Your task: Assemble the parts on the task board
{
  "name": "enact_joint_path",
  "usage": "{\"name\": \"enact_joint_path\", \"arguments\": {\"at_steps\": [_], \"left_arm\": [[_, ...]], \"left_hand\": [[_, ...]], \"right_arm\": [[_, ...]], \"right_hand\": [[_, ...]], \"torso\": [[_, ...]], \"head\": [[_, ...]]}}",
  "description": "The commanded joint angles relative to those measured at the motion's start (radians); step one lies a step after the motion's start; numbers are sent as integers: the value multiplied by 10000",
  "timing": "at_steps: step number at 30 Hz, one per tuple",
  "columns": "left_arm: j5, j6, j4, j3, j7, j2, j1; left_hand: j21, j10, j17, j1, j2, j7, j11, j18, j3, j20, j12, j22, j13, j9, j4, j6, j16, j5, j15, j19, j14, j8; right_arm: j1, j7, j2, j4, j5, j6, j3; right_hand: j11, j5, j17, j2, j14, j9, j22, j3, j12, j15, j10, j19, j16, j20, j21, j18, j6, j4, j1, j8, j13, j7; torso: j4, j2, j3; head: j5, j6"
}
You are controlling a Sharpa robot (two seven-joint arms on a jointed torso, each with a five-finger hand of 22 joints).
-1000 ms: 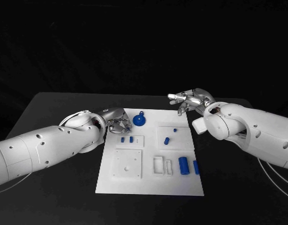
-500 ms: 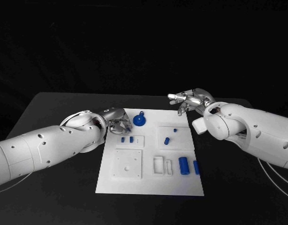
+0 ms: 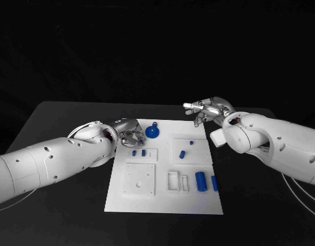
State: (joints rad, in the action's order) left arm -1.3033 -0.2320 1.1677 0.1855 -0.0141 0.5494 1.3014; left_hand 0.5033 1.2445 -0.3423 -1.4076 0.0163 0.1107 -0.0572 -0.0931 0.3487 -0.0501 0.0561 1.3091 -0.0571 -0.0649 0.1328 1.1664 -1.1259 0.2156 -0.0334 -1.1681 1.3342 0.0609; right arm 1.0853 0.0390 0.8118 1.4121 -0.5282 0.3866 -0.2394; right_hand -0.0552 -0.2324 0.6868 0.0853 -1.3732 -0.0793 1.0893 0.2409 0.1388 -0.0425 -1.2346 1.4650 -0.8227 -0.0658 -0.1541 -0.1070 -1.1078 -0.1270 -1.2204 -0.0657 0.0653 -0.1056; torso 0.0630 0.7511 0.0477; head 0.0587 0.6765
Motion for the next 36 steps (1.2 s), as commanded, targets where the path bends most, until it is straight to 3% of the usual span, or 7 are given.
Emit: {"name": "enact_joint_path", "arguments": {"at_steps": [1,17,27,32,36], "left_arm": [[-57,336,27,39,-63,-60,-67],[-480,742,45,95,47,-17,-72],[-542,233,93,236,-458,77,-71],[-547,69,74,284,-575,81,-71],[-545,-18,59,302,-626,76,-72]], "left_hand": [[30,-30,-12,-126,-8,-34,-26,-193,23,-19,17,209,-12,4,26,-51,37,-45,-1,70,-3,13],[42,-43,-18,-151,-2,-55,-23,-184,-50,-26,18,208,-13,2,88,61,53,-107,-6,94,-23,16],[64,-76,-54,-172,53,-63,-44,-198,-204,-4,17,199,-13,7,173,135,-1,-235,26,102,-16,9],[51,-242,-53,-179,101,-41,-98,-224,-217,28,15,203,-11,11,201,46,5,-252,61,107,-37,7],[22,-524,-43,-135,217,-134,-174,-249,-125,70,16,195,-10,31,212,-583,24,-285,109,101,-53,1]], "right_arm": [[-4,-63,-15,6,-74,-174,-5],[-4,-57,-21,-24,-73,-223,-4],[-5,-55,-38,-56,-73,-235,-4],[-6,-54,-44,-70,-73,-243,-4],[-6,-55,-49,-75,-73,-249,-4]], "right_hand": [[28,42,-15,80,17,-3,-11,0,-52,49,-51,307,-50,69,-69,-189,-85,8,-54,15,-15,18],[28,42,-15,80,17,-3,-11,0,-52,49,-51,307,-50,69,-69,-189,-85,8,-54,15,-15,18],[28,42,-15,80,17,-3,-11,0,-52,49,-51,307,-50,69,-69,-189,-85,8,-54,15,-15,18],[25,48,-23,91,24,0,-12,6,-59,51,-36,302,-55,70,-70,-189,-94,23,-49,16,-16,19],[25,48,-23,91,24,0,-12,6,-59,51,-36,302,-55,70,-70,-189,-94,23,-49,16,-16,19]], "torso": [[-1,0,-2],[13,-9,-1],[21,-8,15],[9,-3,13],[12,-1,12]], "head": [[30,13],[44,64],[33,76],[19,82],[12,78]]}}
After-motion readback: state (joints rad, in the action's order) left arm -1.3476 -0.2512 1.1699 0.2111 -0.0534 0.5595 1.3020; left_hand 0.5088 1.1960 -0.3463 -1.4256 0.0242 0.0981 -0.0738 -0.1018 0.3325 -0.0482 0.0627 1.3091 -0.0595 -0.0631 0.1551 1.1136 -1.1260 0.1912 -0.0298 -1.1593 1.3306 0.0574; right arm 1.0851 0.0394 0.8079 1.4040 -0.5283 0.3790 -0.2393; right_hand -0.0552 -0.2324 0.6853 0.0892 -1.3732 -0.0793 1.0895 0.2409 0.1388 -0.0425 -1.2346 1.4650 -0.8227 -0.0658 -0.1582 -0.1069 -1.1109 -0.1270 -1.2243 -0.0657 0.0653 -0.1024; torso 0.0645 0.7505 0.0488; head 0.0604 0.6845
